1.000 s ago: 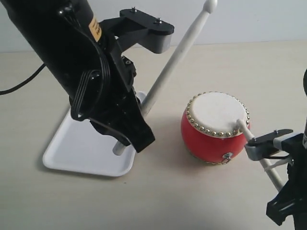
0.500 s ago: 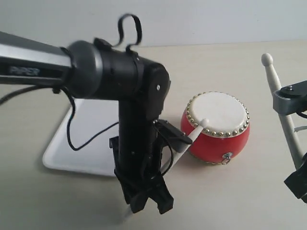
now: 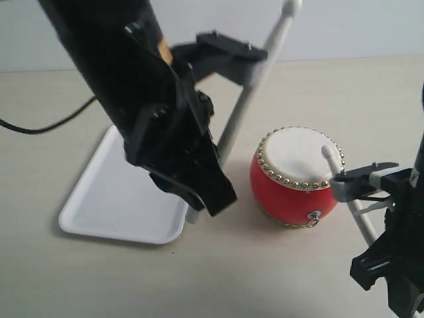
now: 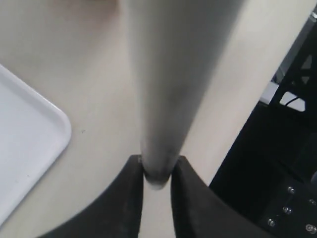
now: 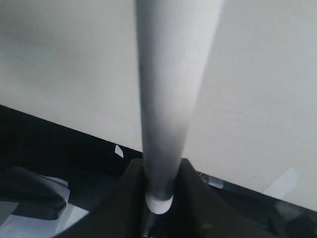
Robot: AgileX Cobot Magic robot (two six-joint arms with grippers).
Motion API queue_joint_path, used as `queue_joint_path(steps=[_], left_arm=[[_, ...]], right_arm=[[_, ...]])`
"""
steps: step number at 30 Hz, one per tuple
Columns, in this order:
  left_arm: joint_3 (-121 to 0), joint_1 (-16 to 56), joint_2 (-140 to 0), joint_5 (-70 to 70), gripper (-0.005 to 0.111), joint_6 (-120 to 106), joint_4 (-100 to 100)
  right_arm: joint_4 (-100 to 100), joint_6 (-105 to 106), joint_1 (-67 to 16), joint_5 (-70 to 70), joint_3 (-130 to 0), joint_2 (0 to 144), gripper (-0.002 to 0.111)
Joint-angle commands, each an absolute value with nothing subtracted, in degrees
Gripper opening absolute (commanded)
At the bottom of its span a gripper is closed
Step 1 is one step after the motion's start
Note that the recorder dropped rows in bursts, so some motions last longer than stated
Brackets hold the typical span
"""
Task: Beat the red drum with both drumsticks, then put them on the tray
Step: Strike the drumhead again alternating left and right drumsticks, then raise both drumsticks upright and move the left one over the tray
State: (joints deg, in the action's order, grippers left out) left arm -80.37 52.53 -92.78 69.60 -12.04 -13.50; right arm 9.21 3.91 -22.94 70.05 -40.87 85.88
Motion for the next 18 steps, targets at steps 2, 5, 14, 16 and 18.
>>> queue_joint_path(steps=[2, 5, 14, 16, 18], left_arm=[[-80.6, 52.5, -83.1, 70.0, 0.000, -8.7, -8.3], [-79.6, 52.5, -79.3, 70.0, 0.000, -6.4, -3.8], [-59.6, 41.7, -71.4, 70.0, 0.000, -5.2, -4.5], [-54.8, 35.6, -71.6, 69.2, 0.000, -11.1, -9.0], [-52.3, 29.8, -73.4, 69.1, 0.000, -16.9, -14.5]], right_arm=[[9.9, 5.2, -23.0, 70.0, -40.9, 91.8, 0.000], [10.2, 5.7, -23.0, 70.0, -40.9, 90.2, 0.000], [26.0, 11.9, -24.0, 70.0, -44.1, 76.8, 0.000], [26.7, 11.9, -24.8, 70.0, -46.6, 76.1, 0.000], [27.1, 11.5, -25.7, 70.0, -48.5, 76.0, 0.000]])
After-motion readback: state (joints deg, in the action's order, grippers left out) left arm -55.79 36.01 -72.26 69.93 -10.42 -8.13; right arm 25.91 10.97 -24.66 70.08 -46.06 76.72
